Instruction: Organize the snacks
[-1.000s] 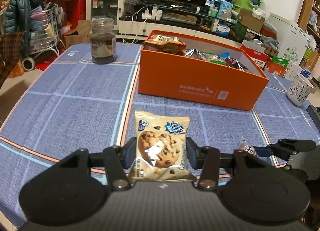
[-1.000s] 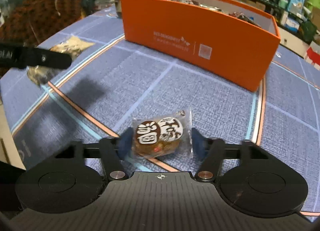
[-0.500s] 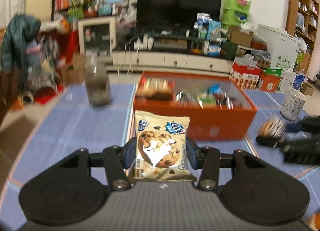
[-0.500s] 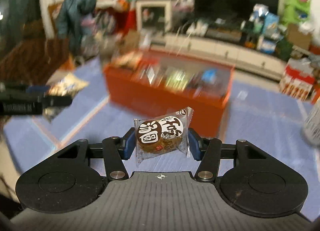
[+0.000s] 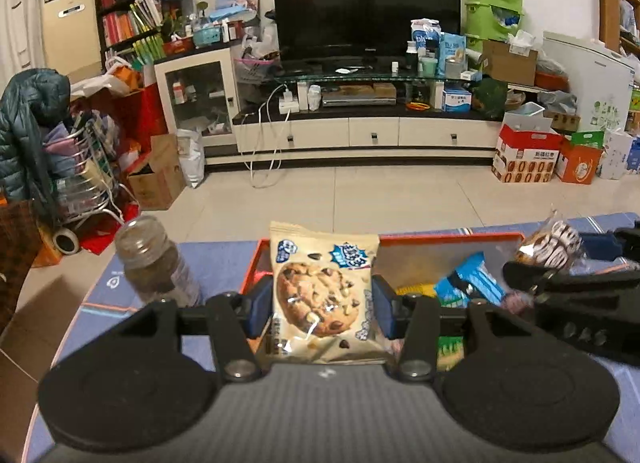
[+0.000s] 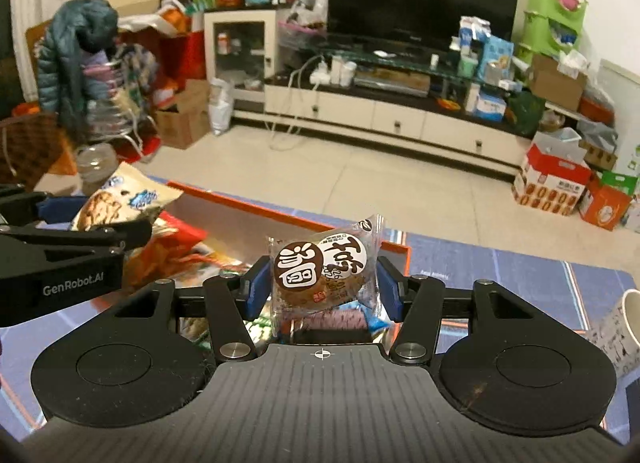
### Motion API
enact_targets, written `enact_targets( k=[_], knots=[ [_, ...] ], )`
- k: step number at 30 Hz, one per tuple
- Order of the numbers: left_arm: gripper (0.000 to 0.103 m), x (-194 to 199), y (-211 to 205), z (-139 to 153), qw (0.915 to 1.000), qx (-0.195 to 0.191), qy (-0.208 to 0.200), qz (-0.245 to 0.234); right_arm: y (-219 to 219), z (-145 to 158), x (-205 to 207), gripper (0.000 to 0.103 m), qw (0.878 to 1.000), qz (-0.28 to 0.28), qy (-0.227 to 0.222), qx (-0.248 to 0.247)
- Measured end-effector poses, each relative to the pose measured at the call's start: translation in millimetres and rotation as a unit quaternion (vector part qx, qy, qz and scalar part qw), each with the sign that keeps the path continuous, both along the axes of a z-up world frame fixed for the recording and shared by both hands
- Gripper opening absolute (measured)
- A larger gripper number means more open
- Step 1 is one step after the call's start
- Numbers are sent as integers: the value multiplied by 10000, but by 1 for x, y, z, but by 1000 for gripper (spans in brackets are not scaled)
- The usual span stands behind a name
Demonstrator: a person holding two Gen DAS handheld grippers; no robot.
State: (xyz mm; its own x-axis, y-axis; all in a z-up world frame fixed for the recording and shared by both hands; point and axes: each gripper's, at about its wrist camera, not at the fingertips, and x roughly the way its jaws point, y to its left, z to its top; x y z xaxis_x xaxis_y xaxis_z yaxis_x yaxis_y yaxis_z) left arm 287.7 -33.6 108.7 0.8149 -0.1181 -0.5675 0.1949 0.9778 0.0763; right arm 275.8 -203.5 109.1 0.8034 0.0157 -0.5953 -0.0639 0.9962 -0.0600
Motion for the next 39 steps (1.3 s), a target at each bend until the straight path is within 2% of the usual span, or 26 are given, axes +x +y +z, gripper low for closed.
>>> enact_targets(
  k=[1, 2, 3, 5, 8, 11, 13, 16, 19, 22, 26, 29, 32, 39],
  knots=[
    [55, 3, -2, -1, 10000, 11, -40, 3, 1, -3, 4, 53, 10000, -3, 15, -10],
    [70, 4, -2, -1, 10000, 6, -61, -10, 2, -4, 7, 59, 10000, -31, 15, -8],
    [73, 2, -2, 0, 10000, 27, -86, 24, 2, -3, 6, 67, 10000, -40, -51, 15],
    [80, -1, 3, 4, 9998, -40, -142, 97, 3, 2, 2, 70, 9998, -20, -200, 25],
    [102, -12, 11, 13, 9991, -69, -216, 347, 1, 11, -11, 72, 9993, -34, -346, 103],
    [102, -39, 20, 24, 9994, -166, -239, 195, -6, 26, -47, 86, 9967, -266, -621, 457],
    [102, -67, 28, 27, 9991, -154, -345, 178, -7, 31, -85, 95, 9935, -518, -771, 653],
    [102, -109, 42, 23, 9988, -134, -387, 256, -1, 30, -130, 95, 9911, -821, -747, 736],
    [102, -150, 58, 14, 9977, -58, -380, 556, 16, 24, -161, 95, 9924, -971, -518, 548],
    [102, -178, 69, 3, 9960, 25, -324, 835, 31, 16, -186, 95, 9921, -1088, -490, 386],
    [102, -191, 75, -7, 9953, 19, -239, 941, 49, 14, -197, 95, 9913, -1260, -371, 102],
    [102, -195, 65, -4, 9964, 161, -295, 774, 59, 16, -195, 95, 9900, -1377, -296, -54],
    [102, -197, 61, 1, 9970, 95, -434, 634, 64, 17, -193, 95, 9913, -1280, -319, -20],
    [102, -192, 55, -8, 9984, 13, -177, 528, 65, 10, -186, 95, 9922, -1231, -190, 62]
  ],
)
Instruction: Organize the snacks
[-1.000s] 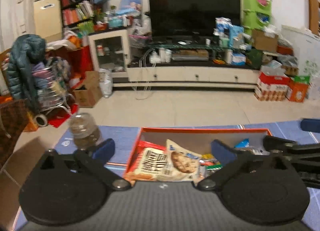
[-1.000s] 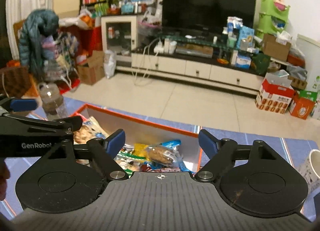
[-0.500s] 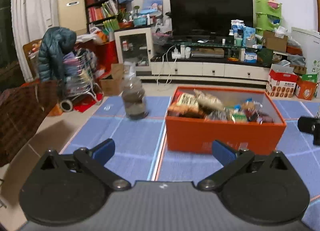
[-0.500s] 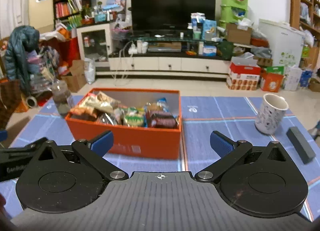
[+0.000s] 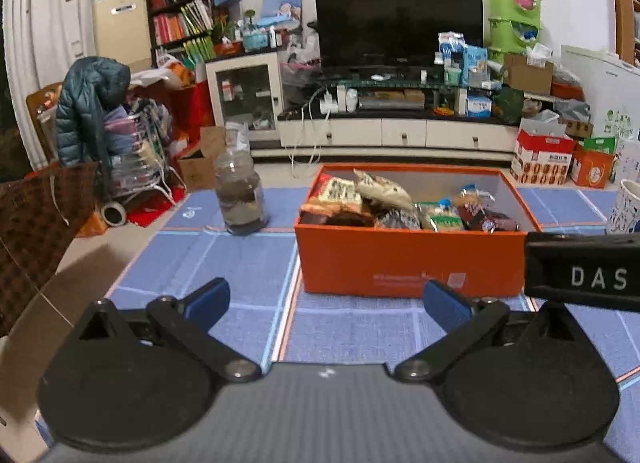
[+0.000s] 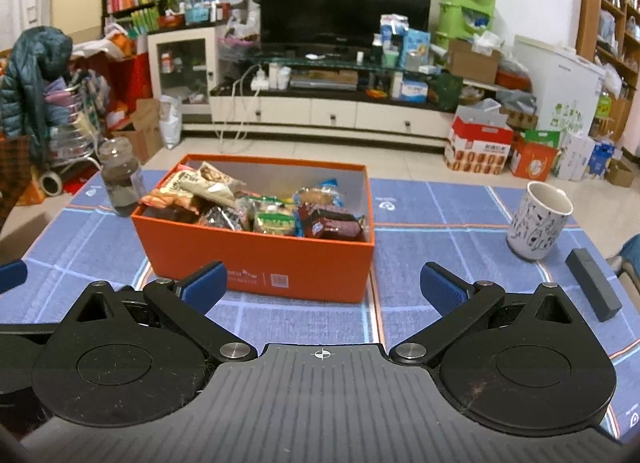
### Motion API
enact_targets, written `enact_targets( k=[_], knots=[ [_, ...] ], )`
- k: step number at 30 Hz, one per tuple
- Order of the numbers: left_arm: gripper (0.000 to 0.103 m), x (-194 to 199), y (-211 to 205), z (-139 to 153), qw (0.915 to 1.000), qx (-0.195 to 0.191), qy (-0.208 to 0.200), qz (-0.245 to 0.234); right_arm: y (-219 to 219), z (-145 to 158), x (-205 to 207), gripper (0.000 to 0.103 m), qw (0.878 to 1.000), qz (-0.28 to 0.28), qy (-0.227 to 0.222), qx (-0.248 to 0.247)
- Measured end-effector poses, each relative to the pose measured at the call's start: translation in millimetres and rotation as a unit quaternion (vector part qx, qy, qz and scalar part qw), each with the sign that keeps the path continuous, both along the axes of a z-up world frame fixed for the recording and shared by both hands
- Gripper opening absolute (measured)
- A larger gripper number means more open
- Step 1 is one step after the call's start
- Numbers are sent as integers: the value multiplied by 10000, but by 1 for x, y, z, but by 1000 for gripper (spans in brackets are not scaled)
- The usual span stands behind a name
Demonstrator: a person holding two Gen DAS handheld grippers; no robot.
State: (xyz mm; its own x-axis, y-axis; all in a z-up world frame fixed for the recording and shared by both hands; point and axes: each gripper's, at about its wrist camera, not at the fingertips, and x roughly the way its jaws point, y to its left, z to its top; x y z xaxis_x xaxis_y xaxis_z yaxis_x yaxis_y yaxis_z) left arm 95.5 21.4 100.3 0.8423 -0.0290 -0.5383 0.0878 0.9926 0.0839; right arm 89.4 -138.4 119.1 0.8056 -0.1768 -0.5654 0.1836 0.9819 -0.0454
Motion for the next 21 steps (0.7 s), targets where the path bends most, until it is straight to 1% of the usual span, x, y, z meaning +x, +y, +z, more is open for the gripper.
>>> enact_targets(
  k=[5, 7, 9, 10, 11, 12, 13, 15, 16, 18, 21],
  knots=[
    [102, -4, 2, -9, 10000, -18, 70, 35, 4, -8, 2, 95, 9999, -89, 46, 55],
    [102, -6, 6, -12, 10000, 10, -8, 90, 7, -14, -1, 95, 9999, -105, -101, 91],
    [102, -11, 7, -13, 9994, 148, -244, 195, 12, -19, -5, 95, 9996, -65, -287, -40],
    [102, -12, 6, -14, 9990, 256, -291, 205, 15, -21, -6, 95, 9993, -42, -340, -162],
    [102, -11, 4, -17, 9989, 409, -161, 181, 19, -24, -5, 95, 9991, -23, -242, -335],
    [102, -9, 3, -19, 9985, 526, 2, 179, 21, -26, -3, 95, 9992, -38, -58, -392],
    [102, -8, 1, -24, 9975, 647, 184, 205, 22, -30, 1, 95, 9989, -44, 252, -382],
    [102, -8, -2, -30, 9962, 752, 402, 171, 20, -38, 8, 95, 9973, 20, 708, -217],
    [102, -7, -3, -32, 9960, 744, 490, 112, 19, -42, 11, 95, 9961, 39, 869, -158],
    [102, -7, -4, -35, 9950, 752, 637, 148, 18, -47, 15, 95, 9942, 26, 1065, -118],
    [102, -5, 0, -37, 9942, 639, 846, 176, 17, -51, 18, 95, 9923, 25, 1234, -55]
  ],
)
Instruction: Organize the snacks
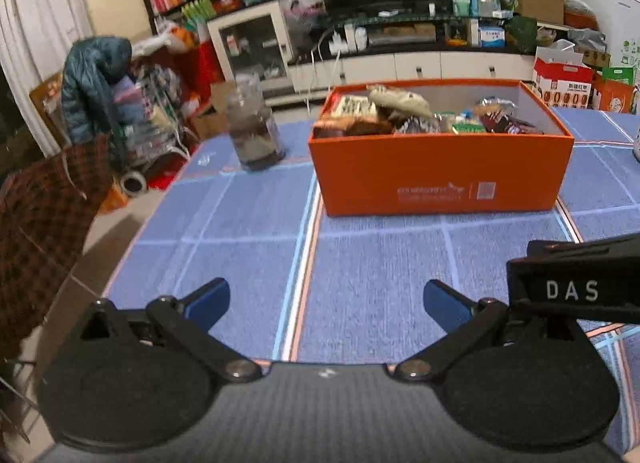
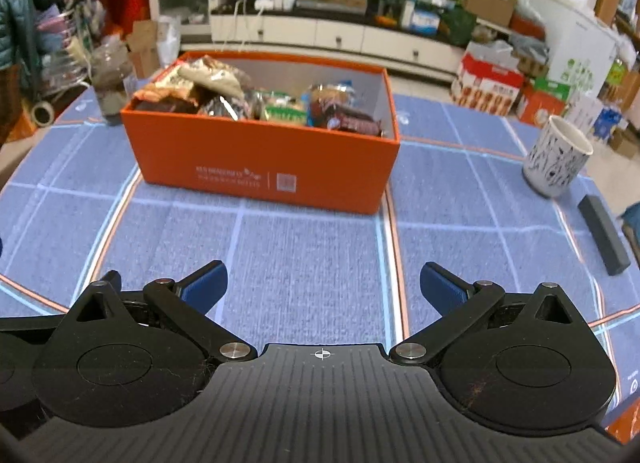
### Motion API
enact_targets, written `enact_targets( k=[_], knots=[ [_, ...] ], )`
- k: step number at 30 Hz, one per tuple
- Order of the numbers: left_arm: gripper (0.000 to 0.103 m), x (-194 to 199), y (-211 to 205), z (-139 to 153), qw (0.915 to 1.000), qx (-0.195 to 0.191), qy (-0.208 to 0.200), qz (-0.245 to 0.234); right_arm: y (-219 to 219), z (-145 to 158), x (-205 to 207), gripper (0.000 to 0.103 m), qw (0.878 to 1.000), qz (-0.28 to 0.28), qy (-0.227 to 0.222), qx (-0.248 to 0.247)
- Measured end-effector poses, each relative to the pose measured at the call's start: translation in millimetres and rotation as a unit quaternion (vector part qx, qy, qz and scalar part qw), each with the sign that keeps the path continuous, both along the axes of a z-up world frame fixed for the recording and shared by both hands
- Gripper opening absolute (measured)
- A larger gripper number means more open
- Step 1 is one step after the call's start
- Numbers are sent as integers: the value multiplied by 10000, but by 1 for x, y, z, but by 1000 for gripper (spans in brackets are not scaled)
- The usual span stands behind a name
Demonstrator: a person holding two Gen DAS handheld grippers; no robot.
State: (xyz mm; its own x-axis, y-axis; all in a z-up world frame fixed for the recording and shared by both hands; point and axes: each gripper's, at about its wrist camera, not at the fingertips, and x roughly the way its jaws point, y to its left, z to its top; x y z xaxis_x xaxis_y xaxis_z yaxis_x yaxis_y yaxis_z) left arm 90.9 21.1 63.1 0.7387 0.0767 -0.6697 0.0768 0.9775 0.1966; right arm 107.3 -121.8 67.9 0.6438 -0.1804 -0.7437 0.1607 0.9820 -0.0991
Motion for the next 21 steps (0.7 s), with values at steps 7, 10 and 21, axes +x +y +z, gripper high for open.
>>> enact_targets(
  k=[7, 10, 21],
  knots=[
    [102, -1, 0, -1, 9998, -168, 133, 7, 1, 1, -2, 95, 9999, 28, 79, -131],
    [102, -1, 0, 1, 9996, -252, 120, -2, -2, 4, -3, 95, 9999, 28, 49, -132],
    [102, -1, -4, 11, 9998, -198, -76, 13, -4, 15, -4, 95, 9999, 12, -117, -123]
  ],
)
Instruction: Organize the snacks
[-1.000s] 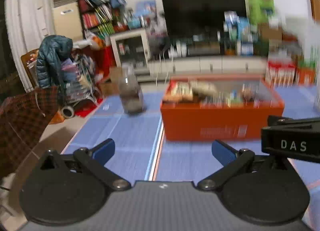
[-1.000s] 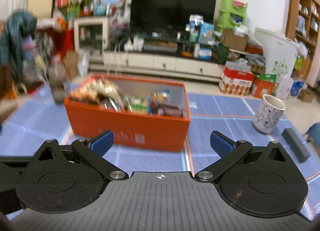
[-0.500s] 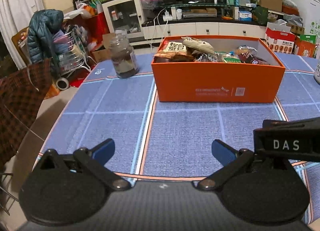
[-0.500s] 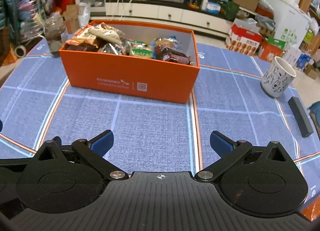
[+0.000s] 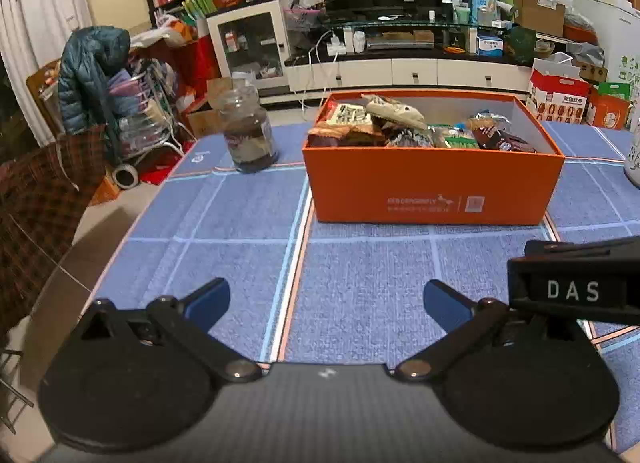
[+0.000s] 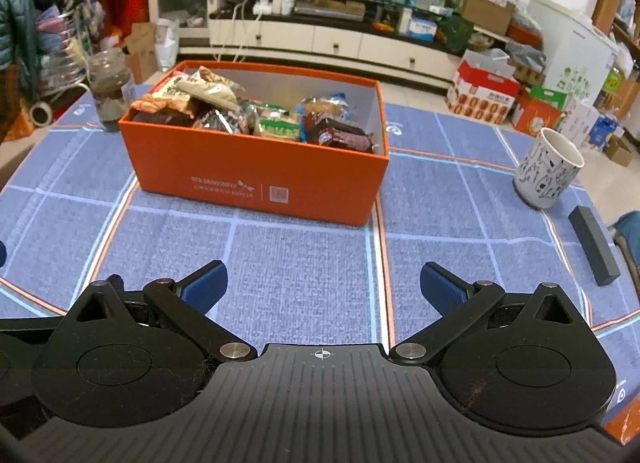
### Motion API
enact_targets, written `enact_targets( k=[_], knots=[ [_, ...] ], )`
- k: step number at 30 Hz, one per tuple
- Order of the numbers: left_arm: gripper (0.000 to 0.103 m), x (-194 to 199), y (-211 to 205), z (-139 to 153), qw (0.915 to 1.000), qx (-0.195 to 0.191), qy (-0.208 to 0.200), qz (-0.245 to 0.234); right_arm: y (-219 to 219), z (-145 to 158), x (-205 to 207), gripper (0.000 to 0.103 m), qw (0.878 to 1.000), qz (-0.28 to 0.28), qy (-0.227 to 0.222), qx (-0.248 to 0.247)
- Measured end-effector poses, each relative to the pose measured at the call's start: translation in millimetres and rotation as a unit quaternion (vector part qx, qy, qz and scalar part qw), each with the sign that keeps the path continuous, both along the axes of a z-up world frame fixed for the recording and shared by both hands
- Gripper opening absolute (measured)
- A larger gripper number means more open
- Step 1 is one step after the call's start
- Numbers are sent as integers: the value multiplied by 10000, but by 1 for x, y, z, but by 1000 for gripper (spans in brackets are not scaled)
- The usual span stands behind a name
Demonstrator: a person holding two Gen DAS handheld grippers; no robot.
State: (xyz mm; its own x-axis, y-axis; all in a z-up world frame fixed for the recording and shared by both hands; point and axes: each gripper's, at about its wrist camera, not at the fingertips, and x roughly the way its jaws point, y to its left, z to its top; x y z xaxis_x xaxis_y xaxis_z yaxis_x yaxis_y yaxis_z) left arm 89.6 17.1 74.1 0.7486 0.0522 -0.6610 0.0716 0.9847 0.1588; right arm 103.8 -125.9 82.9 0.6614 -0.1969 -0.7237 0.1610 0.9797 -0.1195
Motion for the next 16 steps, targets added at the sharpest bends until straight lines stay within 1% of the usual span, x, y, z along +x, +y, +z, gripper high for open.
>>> enact_targets(
  k=[4, 9, 14, 16],
  knots=[
    [102, 0, 0, 1, 10000, -21, -26, -36, -2, 1, 0, 95, 10000, -34, -23, -2],
    [102, -4, -5, 3, 9995, -182, 32, -264, -3, 0, 1, 95, 10000, -21, -30, 62],
    [102, -8, -12, 2, 9994, 3, -8, -348, 1, -2, 2, 95, 10000, 64, 2, 34],
    [102, -8, -12, 3, 9994, -10, -66, -345, 1, -2, 1, 95, 10000, 60, -22, 64]
  ],
)
